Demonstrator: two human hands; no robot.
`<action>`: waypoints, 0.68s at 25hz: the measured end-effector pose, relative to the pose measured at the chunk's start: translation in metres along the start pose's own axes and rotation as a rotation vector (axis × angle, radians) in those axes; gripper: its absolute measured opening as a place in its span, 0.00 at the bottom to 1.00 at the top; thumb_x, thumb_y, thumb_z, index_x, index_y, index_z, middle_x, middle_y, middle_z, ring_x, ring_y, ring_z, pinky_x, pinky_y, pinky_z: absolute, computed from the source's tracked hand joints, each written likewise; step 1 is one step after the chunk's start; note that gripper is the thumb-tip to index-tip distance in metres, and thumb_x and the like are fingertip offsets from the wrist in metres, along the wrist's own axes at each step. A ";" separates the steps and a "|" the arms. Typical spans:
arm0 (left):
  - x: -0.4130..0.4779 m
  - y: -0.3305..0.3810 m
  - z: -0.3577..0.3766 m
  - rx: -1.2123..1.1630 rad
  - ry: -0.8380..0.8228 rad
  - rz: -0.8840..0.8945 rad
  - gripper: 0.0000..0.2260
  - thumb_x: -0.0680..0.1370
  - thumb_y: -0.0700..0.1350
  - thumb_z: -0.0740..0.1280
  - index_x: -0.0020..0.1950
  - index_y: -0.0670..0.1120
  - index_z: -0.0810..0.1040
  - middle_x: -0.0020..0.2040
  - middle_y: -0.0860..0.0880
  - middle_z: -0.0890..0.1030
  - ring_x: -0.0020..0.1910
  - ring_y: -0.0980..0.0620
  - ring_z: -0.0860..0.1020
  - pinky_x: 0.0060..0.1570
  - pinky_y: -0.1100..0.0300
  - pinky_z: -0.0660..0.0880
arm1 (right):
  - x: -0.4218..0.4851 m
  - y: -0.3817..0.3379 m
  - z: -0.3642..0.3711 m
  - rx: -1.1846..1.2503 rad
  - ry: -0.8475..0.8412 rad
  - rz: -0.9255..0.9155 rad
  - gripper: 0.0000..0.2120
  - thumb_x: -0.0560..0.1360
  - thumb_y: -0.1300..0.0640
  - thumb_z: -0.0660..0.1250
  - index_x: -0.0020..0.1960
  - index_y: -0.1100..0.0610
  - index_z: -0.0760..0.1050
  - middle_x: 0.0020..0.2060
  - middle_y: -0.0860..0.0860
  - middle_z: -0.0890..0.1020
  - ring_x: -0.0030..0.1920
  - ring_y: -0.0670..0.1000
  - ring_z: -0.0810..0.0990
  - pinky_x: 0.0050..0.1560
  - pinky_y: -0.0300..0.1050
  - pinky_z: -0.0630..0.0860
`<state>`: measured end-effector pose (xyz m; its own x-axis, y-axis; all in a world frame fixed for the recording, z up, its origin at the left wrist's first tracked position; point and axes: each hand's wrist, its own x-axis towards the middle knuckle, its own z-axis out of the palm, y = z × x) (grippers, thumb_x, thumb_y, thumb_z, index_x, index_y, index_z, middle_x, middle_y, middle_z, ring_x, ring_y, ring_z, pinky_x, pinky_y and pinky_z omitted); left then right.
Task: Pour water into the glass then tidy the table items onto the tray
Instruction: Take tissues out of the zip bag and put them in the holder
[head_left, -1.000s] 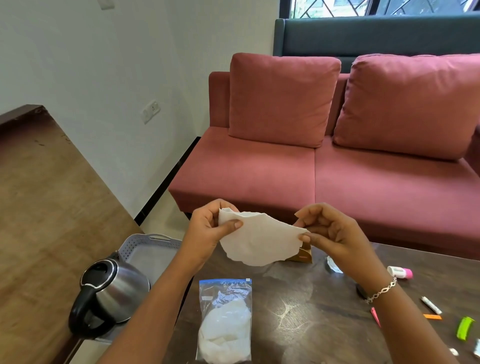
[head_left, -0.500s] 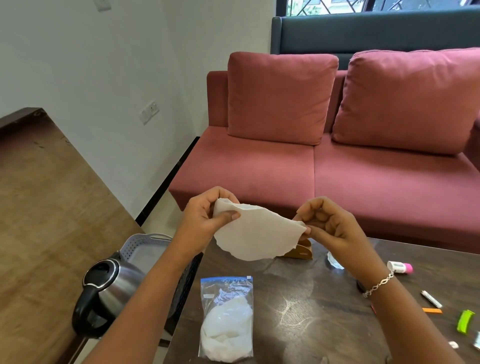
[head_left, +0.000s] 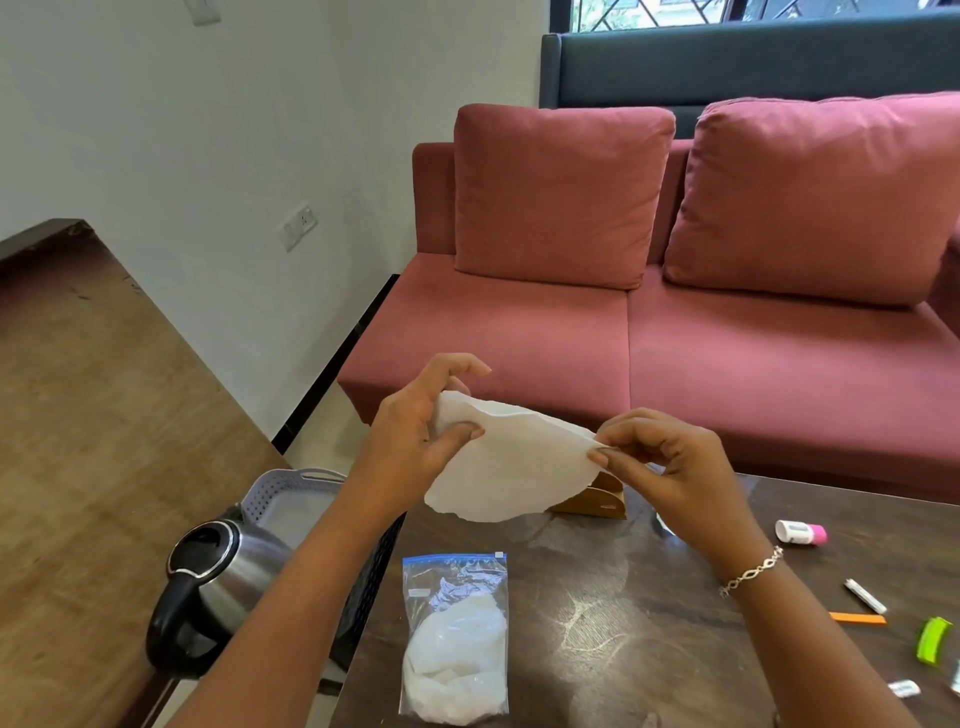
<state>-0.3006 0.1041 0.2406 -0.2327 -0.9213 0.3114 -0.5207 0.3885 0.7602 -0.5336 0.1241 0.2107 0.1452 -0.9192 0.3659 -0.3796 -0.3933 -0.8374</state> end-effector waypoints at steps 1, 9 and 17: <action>-0.001 0.000 0.000 0.002 -0.009 0.013 0.15 0.69 0.44 0.66 0.52 0.60 0.71 0.42 0.59 0.75 0.42 0.60 0.74 0.41 0.59 0.73 | 0.000 0.001 0.000 -0.015 0.025 -0.007 0.03 0.68 0.65 0.71 0.41 0.60 0.81 0.38 0.50 0.82 0.39 0.47 0.80 0.41 0.37 0.79; -0.003 -0.010 -0.003 0.195 -0.028 0.089 0.04 0.71 0.34 0.70 0.41 0.42 0.79 0.42 0.46 0.78 0.40 0.47 0.75 0.40 0.51 0.74 | 0.002 0.001 -0.005 0.022 0.124 0.021 0.13 0.68 0.69 0.70 0.40 0.50 0.77 0.36 0.48 0.82 0.39 0.51 0.81 0.43 0.45 0.81; -0.015 -0.054 0.017 -0.647 -0.238 -0.356 0.26 0.63 0.44 0.73 0.60 0.49 0.73 0.56 0.51 0.78 0.58 0.52 0.77 0.58 0.55 0.74 | 0.023 -0.031 -0.013 -0.032 -0.050 -0.081 0.20 0.69 0.76 0.64 0.35 0.50 0.78 0.37 0.47 0.78 0.37 0.50 0.76 0.37 0.49 0.74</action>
<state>-0.2825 0.0970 0.1850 -0.3494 -0.9327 -0.0894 -0.0305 -0.0841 0.9960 -0.5305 0.1153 0.2500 0.2216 -0.8844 0.4107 -0.3932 -0.4665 -0.7923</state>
